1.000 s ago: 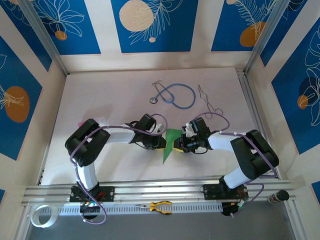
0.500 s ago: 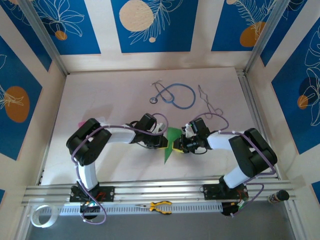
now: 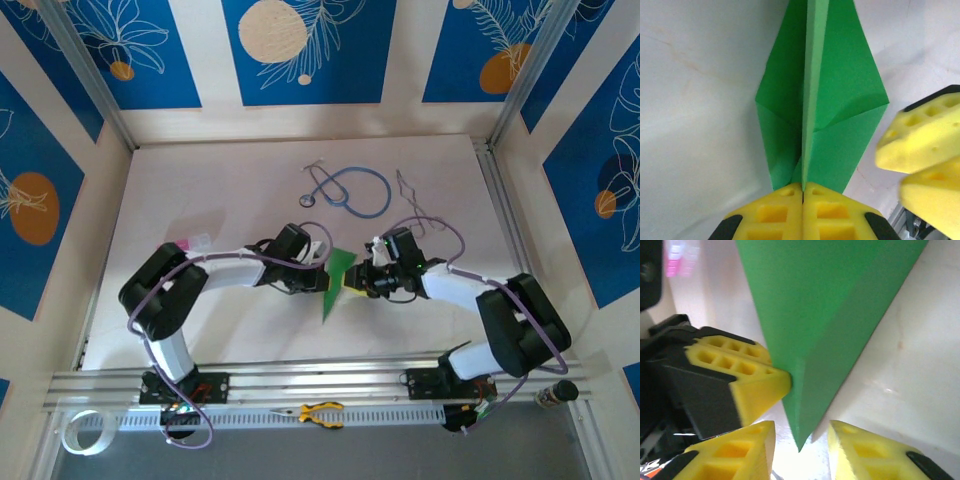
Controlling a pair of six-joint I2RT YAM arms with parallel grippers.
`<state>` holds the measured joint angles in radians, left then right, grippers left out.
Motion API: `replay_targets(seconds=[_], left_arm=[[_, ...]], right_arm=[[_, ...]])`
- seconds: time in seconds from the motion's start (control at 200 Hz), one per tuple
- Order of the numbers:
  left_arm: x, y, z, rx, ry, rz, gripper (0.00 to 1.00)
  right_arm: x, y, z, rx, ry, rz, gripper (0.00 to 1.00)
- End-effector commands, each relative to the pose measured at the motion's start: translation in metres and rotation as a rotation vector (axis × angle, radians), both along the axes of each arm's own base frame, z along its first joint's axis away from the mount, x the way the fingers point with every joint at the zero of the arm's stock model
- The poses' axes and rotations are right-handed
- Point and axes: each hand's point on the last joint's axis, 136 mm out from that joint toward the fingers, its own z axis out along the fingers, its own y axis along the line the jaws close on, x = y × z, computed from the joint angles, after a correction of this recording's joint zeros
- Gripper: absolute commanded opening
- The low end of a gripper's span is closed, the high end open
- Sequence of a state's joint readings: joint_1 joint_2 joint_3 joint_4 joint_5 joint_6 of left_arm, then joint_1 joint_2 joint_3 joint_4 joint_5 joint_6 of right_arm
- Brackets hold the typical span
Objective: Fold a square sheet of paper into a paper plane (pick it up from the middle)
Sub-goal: Move a paper plane to the center of the table.
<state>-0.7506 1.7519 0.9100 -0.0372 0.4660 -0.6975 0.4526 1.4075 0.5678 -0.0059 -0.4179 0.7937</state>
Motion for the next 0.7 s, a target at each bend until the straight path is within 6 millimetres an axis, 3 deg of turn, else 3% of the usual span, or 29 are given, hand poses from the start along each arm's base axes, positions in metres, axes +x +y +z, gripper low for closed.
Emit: replay_targets(seconds=[0.0, 0.095, 0.405, 0.695], left_arm=[[0.005, 0.008, 0.007, 0.059, -0.063, 0.007, 0.02], [0.005, 0.007, 0.009, 0.059, -0.070, 0.004, 0.02], [0.001, 0.006, 0.006, 0.069, -0.063, -0.008, 0.02], [0.002, 0.005, 0.008, 0.064, -0.066, -0.009, 0.04]], right_arm=[[0.003, 0.006, 0.015, 0.001, 0.014, 0.004, 0.37], [0.007, 0.009, 0.010, -0.043, 0.047, -0.017, 0.43], [0.015, 0.025, -0.013, -0.138, 0.134, -0.046, 0.43], [0.014, 0.015, -0.033, -0.191, 0.180, -0.086, 0.29]])
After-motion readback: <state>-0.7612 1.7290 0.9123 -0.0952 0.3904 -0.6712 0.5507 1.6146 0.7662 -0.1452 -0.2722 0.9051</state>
